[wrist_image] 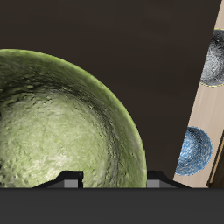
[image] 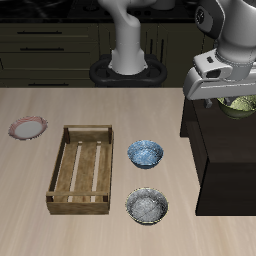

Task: Place the green bowl on the plate

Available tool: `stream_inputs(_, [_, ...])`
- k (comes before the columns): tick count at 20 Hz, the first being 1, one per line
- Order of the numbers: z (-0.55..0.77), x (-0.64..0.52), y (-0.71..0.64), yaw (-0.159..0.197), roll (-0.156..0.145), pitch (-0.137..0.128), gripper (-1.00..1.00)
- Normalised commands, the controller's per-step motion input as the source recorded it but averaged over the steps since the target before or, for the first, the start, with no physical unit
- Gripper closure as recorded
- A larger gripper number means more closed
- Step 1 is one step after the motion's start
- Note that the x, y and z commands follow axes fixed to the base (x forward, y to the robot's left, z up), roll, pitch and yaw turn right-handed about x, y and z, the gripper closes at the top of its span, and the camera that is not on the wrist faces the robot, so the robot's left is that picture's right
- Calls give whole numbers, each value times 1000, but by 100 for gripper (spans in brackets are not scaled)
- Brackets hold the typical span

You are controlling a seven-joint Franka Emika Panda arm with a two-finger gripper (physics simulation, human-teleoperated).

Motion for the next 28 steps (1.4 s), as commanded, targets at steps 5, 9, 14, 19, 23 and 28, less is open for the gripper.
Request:
stream_inputs(5, [-41,-57,3,4,24,-6,100])
stream_inputs(9, [97,-33,-40,1,10,-18,100])
stream_inputs(14, [240,-261,-85,-8,36,-34,100])
stream_inputs(19, [145,-409,-321,13,47,-38,100])
stream_inputs(23, [21,-302,-373,24,1,-19,100])
stream_inputs(28, [104,-187,-588,-6,-39,-25,100])
